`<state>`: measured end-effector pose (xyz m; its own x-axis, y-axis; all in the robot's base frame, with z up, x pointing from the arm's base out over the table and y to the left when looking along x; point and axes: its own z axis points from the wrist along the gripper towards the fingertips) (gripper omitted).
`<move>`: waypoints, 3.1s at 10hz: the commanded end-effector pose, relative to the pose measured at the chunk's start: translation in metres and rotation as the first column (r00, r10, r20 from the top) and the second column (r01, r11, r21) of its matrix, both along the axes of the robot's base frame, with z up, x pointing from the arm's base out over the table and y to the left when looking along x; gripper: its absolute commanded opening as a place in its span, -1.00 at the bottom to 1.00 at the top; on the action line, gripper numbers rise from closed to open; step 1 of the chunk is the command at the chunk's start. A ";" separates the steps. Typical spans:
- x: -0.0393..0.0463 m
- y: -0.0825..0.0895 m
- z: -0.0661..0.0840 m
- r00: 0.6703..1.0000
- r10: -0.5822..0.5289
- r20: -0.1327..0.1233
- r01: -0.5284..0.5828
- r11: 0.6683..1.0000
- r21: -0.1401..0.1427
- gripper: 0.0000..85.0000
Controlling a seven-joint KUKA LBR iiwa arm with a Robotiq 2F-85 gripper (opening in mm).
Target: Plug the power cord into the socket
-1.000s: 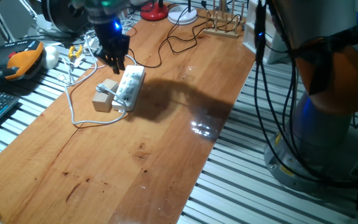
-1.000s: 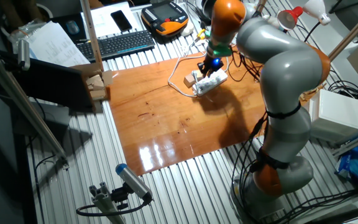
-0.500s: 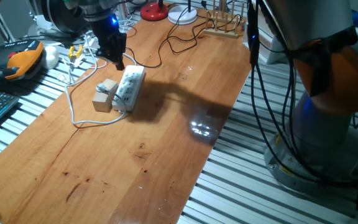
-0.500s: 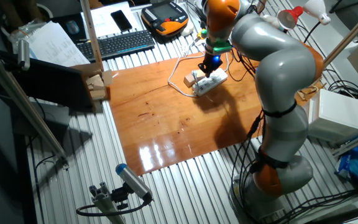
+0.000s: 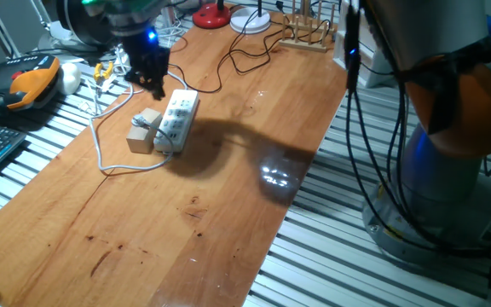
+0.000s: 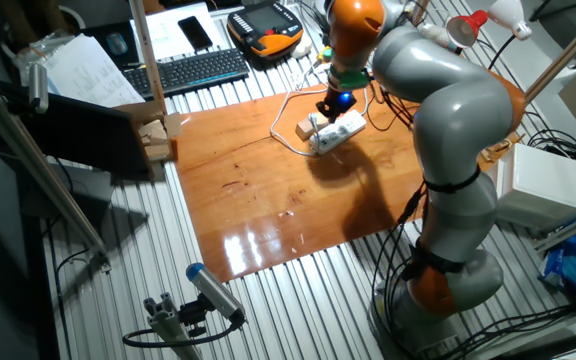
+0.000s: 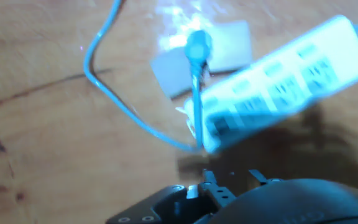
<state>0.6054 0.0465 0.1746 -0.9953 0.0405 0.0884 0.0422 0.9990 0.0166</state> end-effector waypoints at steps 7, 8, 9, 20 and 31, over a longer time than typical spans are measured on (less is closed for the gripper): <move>0.0696 -0.002 -0.050 0.999 -0.029 0.037 0.030 0.999 -0.022 0.20; 0.0693 -0.003 -0.050 0.998 -0.049 0.038 0.050 0.998 -0.032 0.20; 0.0709 -0.003 -0.053 0.997 -0.073 0.040 0.074 0.997 -0.035 0.20; 0.0743 0.000 -0.086 0.987 -0.143 0.079 0.145 0.989 -0.023 -0.20; 0.0755 0.002 -0.092 0.986 -0.134 0.099 0.137 0.990 -0.019 -0.60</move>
